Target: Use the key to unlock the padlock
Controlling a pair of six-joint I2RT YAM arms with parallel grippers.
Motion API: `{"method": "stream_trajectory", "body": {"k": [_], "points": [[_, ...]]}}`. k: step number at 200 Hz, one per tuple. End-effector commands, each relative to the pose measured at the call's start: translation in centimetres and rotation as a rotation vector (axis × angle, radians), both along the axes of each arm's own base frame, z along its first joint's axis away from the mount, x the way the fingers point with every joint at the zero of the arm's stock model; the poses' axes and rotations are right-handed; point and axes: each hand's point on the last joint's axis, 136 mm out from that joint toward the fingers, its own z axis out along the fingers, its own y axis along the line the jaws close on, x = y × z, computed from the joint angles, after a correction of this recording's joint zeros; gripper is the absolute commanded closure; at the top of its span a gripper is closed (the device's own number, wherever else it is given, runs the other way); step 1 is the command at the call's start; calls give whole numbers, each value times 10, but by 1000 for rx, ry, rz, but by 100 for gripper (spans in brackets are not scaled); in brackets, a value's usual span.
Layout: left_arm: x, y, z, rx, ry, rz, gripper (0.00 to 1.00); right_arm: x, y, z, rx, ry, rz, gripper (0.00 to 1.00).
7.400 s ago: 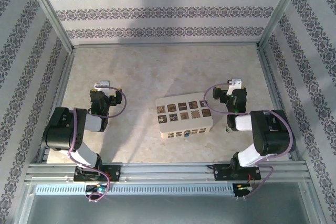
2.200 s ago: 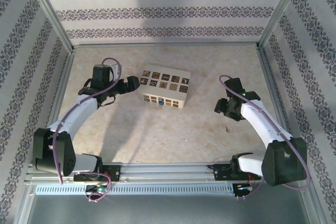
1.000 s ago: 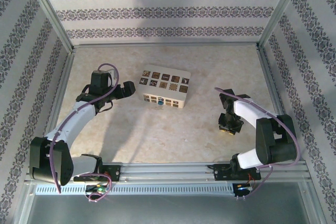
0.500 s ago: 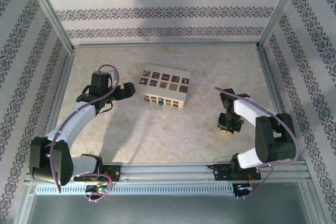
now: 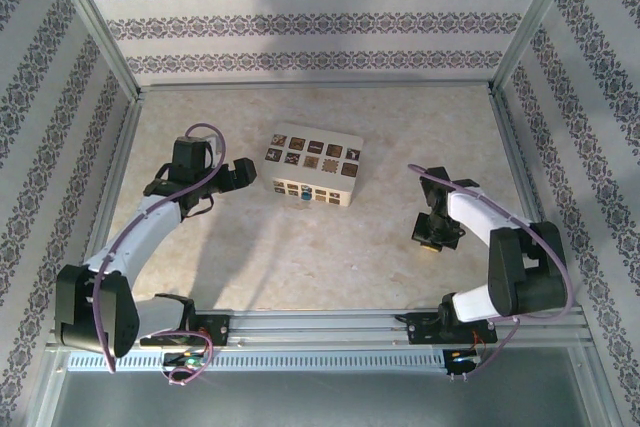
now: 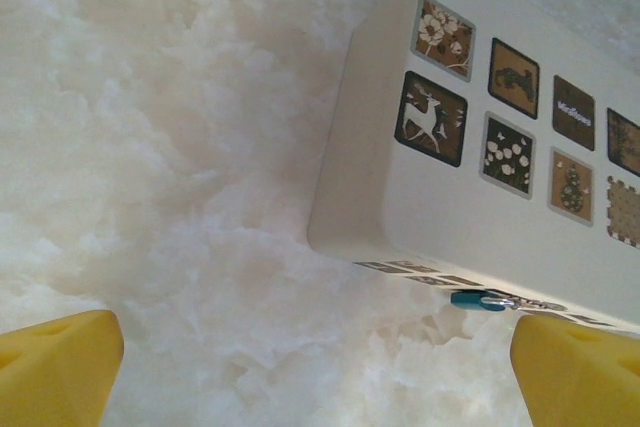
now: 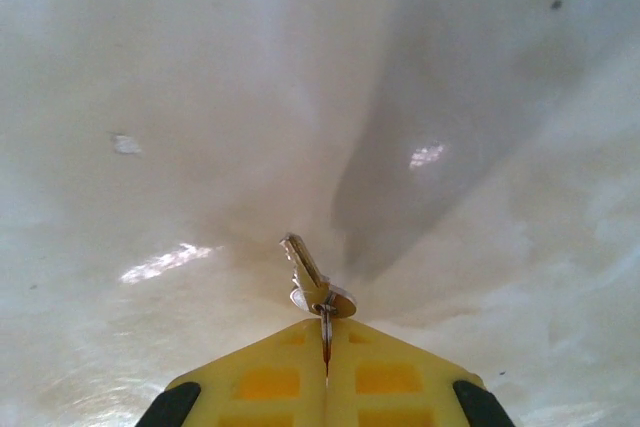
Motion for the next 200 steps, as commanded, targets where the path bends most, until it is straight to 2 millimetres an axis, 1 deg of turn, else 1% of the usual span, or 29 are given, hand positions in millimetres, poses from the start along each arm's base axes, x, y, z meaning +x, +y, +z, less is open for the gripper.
{"method": "stream_trajectory", "body": {"k": [1, 22, 45, 69, 77, 90, 96, 108, 132, 140, 156, 178, 200], "points": [[-8, 4, 20, -31, -42, 13, 1, 11, 5, 16, 36, -90, 67, 100], [-12, 2, 39, -105, -94, 29, 1, 29, 19, 41, 98, -240, 164, 100], [-15, -10, 58, -224, -128, 20, 1, 49, 42, 80, 199, -422, 278, 100], [-10, -30, 73, -442, -137, 16, 1, 65, 70, 122, 280, -568, 430, 100], [-8, -38, 78, -525, -140, 8, 1, 69, 84, 137, 309, -626, 505, 100], [-4, -54, 87, -641, -152, -25, 0, 74, 102, 158, 323, -713, 600, 100], [-2, -63, 92, -683, -159, -45, 2, 75, 112, 168, 340, -753, 646, 100], [-1, -81, 100, -747, -163, -98, 9, 78, 128, 185, 365, -827, 705, 100], [0, -115, 112, -809, -147, -196, 21, 78, 164, 218, 475, -954, 819, 100], [1, -124, 115, -823, -148, -218, 24, 76, 175, 227, 496, -992, 863, 100], [2, -140, 124, -852, -158, -261, 30, 72, 192, 239, 511, -1049, 939, 100], [1, -159, 134, -873, -162, -323, 37, 68, 210, 247, 516, -1106, 1024, 100], [-2, -173, 137, -861, -152, -365, 42, 62, 225, 252, 512, -1133, 1108, 100]]}}
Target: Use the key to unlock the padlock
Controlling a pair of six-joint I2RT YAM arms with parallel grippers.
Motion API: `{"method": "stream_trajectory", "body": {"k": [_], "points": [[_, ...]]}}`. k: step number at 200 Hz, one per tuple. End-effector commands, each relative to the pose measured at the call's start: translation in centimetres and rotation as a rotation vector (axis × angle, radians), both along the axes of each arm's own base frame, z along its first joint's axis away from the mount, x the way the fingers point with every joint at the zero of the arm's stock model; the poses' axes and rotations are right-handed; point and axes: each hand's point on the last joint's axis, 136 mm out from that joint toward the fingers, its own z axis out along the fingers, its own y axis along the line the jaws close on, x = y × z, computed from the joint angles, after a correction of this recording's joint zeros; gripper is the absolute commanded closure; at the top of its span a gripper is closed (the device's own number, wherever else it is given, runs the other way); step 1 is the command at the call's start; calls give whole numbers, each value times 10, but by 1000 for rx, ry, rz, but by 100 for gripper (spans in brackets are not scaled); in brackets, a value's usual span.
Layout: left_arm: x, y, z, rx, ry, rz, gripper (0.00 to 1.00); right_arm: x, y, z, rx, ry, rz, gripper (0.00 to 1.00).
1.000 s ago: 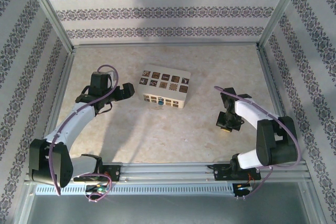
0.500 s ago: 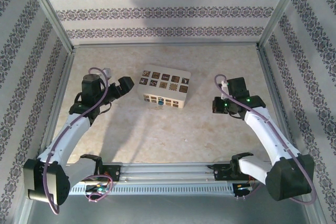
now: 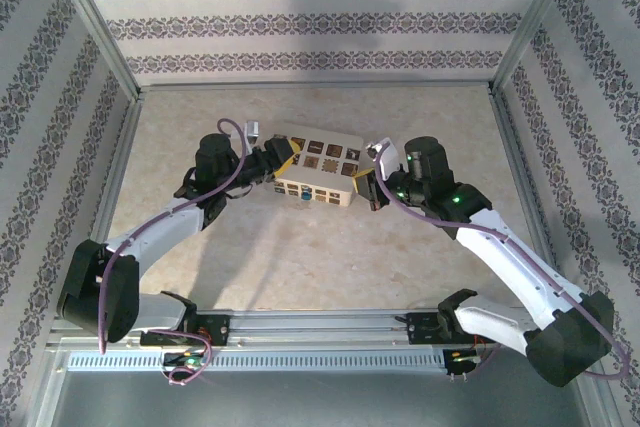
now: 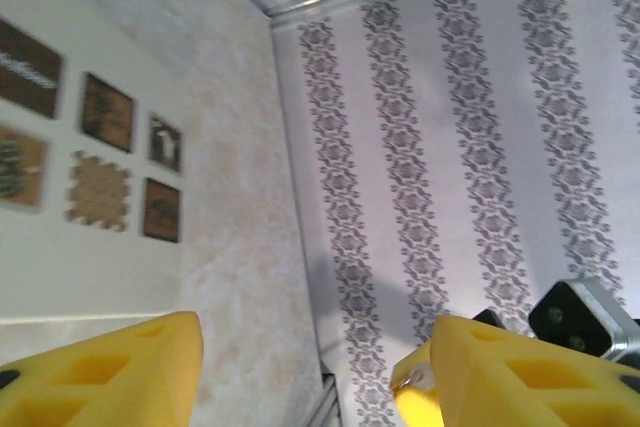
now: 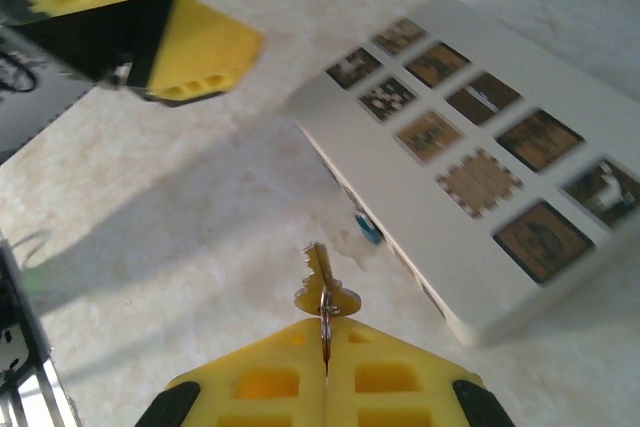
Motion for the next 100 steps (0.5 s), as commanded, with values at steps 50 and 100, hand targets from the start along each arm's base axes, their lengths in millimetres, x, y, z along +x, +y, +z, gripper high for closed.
{"method": "stream_trajectory", "body": {"k": [50, 100], "points": [[-24, -47, 43, 52, -173, -175, 47, 2, 32, 24, -63, -152, 129, 100], [-42, -66, 34, 202, -214, -274, 50, 7, 36, 20, -94, -133, 125, 100]]}}
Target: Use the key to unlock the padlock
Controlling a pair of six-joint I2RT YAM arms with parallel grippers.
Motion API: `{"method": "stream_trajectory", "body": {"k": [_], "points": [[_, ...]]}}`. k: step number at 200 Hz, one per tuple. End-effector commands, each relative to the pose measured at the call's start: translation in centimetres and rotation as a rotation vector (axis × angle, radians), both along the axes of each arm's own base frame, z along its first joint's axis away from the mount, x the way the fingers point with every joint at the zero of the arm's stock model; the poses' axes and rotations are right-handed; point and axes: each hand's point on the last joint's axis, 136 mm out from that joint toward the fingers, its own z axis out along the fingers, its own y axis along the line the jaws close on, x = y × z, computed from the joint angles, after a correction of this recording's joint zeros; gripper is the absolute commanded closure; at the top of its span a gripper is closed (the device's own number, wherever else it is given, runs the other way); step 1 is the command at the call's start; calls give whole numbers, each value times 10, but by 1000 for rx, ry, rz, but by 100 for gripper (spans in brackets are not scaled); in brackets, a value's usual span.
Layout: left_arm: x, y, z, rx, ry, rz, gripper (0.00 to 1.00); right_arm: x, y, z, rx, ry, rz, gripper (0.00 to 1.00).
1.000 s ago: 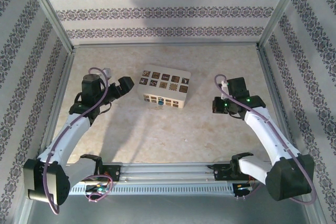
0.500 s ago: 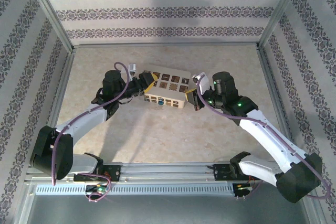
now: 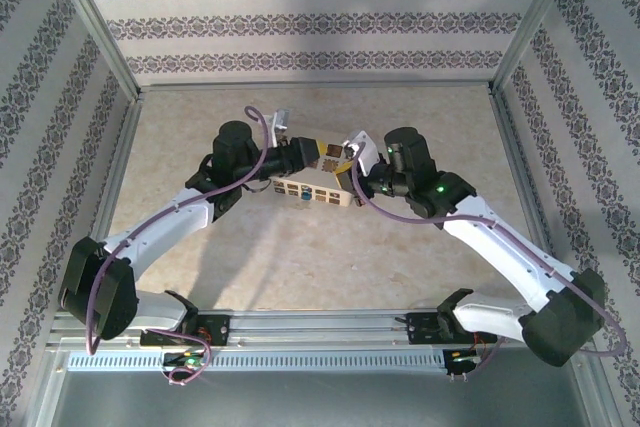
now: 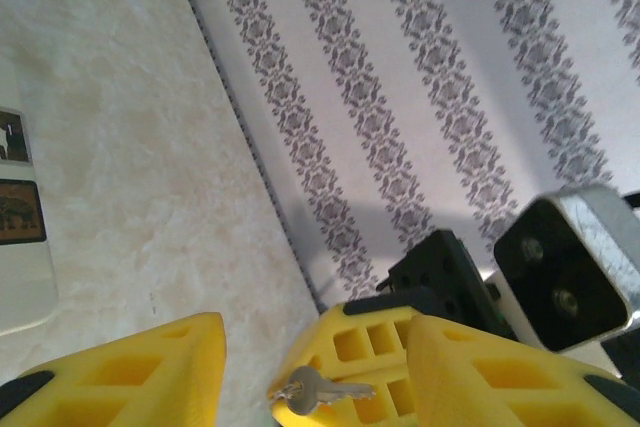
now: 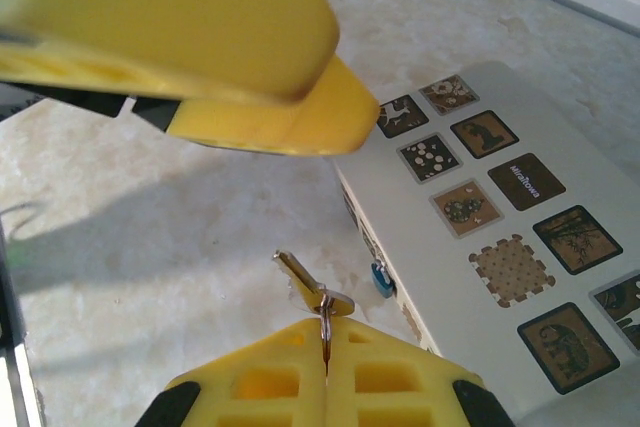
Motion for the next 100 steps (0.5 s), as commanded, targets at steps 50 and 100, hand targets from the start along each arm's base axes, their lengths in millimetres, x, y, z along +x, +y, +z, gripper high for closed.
{"method": "stream_trajectory", "body": {"k": [50, 100], "points": [[-18, -21, -17, 186, -73, -113, 53, 2, 3, 5, -20, -17, -3, 100], [-19, -24, -21, 216, -86, -115, 61, 2, 4, 4, -25, -15, -4, 100]]}}
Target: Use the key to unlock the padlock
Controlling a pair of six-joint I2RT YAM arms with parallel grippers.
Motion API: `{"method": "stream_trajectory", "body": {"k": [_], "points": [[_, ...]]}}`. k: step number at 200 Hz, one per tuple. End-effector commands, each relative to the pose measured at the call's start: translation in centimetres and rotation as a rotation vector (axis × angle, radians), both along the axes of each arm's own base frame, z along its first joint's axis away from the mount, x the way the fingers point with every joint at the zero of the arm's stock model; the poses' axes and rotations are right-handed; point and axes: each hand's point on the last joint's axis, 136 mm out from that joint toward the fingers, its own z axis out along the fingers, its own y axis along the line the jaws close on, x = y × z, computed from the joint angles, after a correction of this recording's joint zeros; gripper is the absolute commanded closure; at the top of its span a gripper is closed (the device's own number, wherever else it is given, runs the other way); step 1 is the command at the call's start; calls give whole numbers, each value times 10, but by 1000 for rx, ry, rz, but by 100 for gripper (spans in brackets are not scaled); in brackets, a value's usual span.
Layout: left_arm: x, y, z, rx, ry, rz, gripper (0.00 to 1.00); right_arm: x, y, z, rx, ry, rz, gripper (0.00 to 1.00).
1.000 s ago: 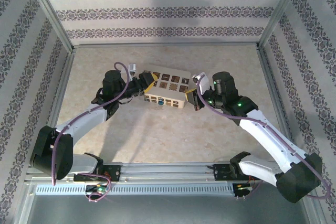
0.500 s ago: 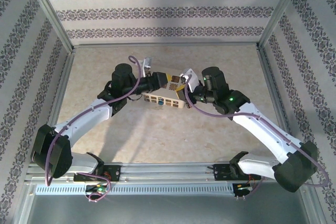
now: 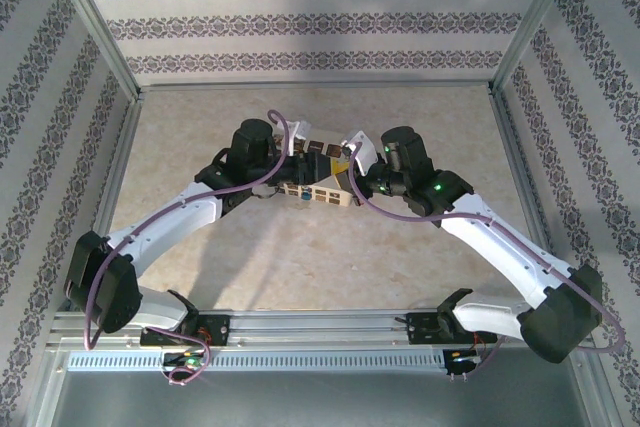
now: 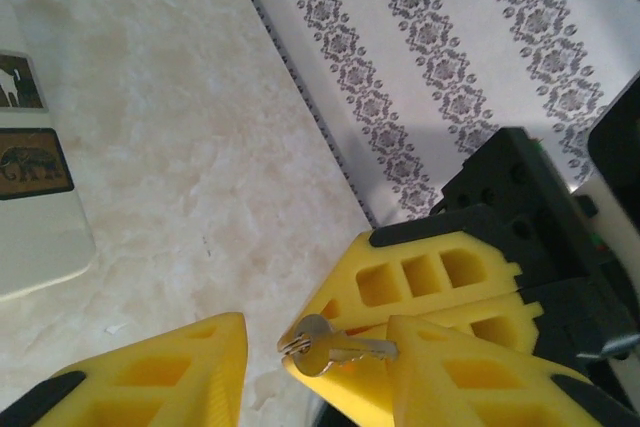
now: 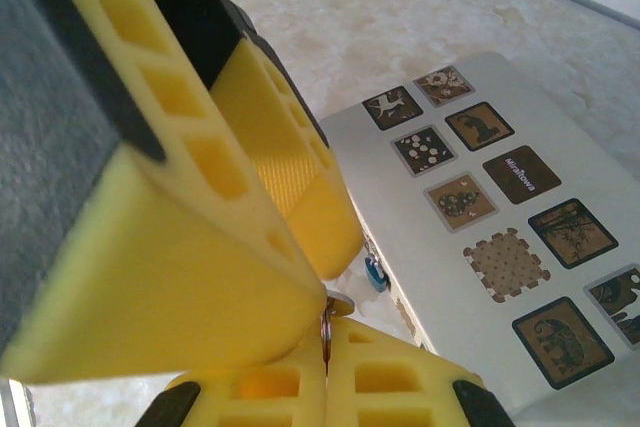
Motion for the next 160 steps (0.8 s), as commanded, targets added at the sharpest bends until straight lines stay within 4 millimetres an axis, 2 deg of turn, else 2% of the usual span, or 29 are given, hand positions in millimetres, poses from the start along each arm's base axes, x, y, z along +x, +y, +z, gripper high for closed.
{"method": "stream_trajectory", "body": {"k": [1, 71, 160], "points": [[-2, -4, 5, 24, -45, -16, 62, -1, 3, 8, -6, -21, 6, 100], [2, -2, 11, 14, -77, 10, 67, -3, 5, 3, -16, -9, 14, 100], [6, 1, 14, 17, -104, 32, 79, -3, 6, -3, -26, 6, 8, 100]]}}
